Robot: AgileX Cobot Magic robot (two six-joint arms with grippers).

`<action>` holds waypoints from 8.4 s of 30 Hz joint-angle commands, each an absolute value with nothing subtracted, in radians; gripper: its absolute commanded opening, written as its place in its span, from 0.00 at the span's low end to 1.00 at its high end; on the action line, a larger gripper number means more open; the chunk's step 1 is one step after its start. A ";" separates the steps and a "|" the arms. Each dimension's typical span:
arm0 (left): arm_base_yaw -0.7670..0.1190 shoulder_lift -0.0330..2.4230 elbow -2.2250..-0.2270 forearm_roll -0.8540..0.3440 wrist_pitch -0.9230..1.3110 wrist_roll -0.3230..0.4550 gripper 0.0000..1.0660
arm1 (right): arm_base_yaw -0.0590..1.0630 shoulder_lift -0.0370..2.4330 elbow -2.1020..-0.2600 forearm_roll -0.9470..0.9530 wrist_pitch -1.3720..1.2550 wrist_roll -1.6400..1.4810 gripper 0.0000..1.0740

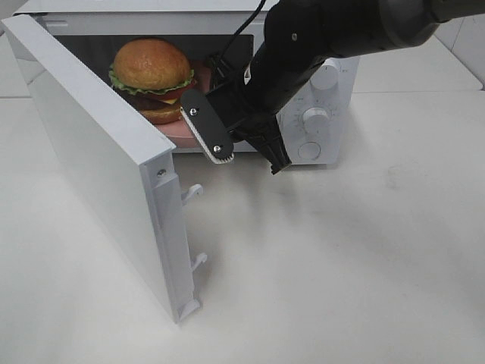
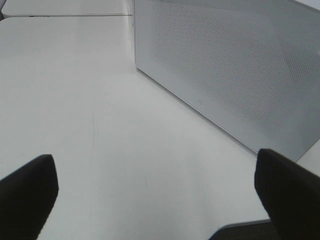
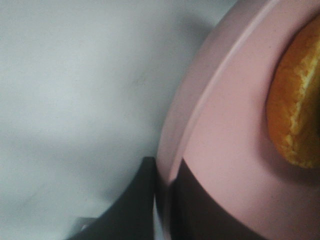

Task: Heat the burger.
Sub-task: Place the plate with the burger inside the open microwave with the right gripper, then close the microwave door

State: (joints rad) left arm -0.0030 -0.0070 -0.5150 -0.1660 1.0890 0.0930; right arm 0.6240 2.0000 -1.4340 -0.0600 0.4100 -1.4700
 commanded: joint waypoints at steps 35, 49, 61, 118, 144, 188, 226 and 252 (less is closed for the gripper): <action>-0.008 -0.020 -0.516 -0.170 1.073 0.092 0.94 | 0.623 2.271 -1.842 -0.179 0.449 -1.274 0.03; -0.008 -0.020 -0.516 -0.169 1.073 0.092 0.94 | 0.623 2.268 -1.842 -0.128 0.467 -1.263 0.46; -0.008 -0.020 -0.516 -0.169 1.073 0.092 0.94 | 0.622 2.194 -1.741 -0.092 0.451 -1.255 0.48; -0.008 -0.020 -0.516 -0.169 1.073 0.092 0.94 | 0.576 1.465 -0.880 -0.077 0.312 -0.638 0.71; -0.008 -0.020 -0.516 -0.169 1.073 0.092 0.94 | 0.576 1.062 -0.711 -0.077 0.844 0.066 0.71; -0.008 -0.020 -0.516 -0.169 1.073 0.092 0.94 | 0.171 0.166 -0.498 -0.046 0.995 0.101 0.71; -0.008 -0.018 -0.516 -0.168 1.073 0.092 0.94 | 0.077 -0.032 -0.497 -0.042 0.995 0.095 0.70; -0.008 -0.006 -0.516 -0.170 1.073 0.091 0.94 | 0.077 -0.032 -0.497 -0.042 0.995 0.095 0.70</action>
